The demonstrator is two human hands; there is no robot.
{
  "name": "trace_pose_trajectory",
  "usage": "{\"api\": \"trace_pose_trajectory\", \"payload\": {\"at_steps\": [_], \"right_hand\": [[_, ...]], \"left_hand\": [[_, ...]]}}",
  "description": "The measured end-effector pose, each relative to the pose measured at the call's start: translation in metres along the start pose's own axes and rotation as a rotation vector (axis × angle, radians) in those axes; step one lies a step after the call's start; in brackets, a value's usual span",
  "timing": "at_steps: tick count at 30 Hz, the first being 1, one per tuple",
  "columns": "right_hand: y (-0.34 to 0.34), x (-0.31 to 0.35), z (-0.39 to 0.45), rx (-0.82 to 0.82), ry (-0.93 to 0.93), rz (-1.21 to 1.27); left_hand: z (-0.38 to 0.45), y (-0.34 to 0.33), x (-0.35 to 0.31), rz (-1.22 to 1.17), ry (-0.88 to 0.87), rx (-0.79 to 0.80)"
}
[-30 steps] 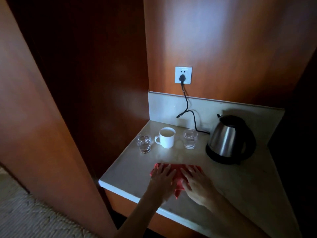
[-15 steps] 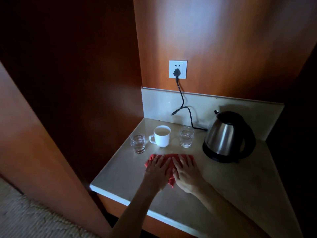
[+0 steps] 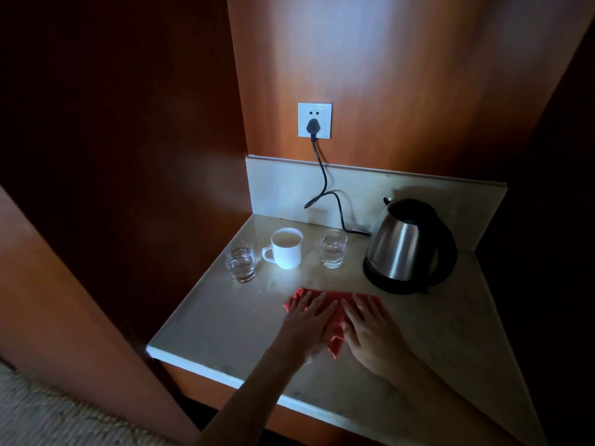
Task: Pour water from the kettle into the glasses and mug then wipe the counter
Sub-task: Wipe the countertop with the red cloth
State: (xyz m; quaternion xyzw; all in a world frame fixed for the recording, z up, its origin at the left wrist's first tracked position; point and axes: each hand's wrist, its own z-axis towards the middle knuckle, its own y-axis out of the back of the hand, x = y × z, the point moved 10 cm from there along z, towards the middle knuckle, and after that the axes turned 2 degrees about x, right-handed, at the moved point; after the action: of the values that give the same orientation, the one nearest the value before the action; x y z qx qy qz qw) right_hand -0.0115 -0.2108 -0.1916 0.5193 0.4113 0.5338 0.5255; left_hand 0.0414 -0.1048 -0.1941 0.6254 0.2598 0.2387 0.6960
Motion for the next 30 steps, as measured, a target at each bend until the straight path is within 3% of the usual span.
{"api": "trace_pose_trajectory", "payload": {"at_steps": [10, 14, 19, 25, 30], "right_hand": [[-0.013, 0.067, 0.040, 0.022, -0.055, -0.025], [-0.026, 0.083, 0.061, 0.074, -0.113, 0.056], [-0.034, 0.092, 0.078, 0.102, -0.156, 0.125], [-0.029, 0.094, 0.087, 0.062, -0.130, 0.087], [-0.031, 0.091, 0.090, 0.054, -0.093, 0.043]], "left_hand": [[-0.012, 0.033, 0.061, 0.008, -0.015, -0.224], [-0.013, 0.036, 0.090, -0.059, -0.002, -0.219], [0.008, 0.017, 0.112, -0.062, -0.082, -0.083], [0.009, 0.037, 0.103, -0.114, -0.175, -0.180], [0.009, 0.029, 0.110, -0.139, -0.157, -0.142]]}}
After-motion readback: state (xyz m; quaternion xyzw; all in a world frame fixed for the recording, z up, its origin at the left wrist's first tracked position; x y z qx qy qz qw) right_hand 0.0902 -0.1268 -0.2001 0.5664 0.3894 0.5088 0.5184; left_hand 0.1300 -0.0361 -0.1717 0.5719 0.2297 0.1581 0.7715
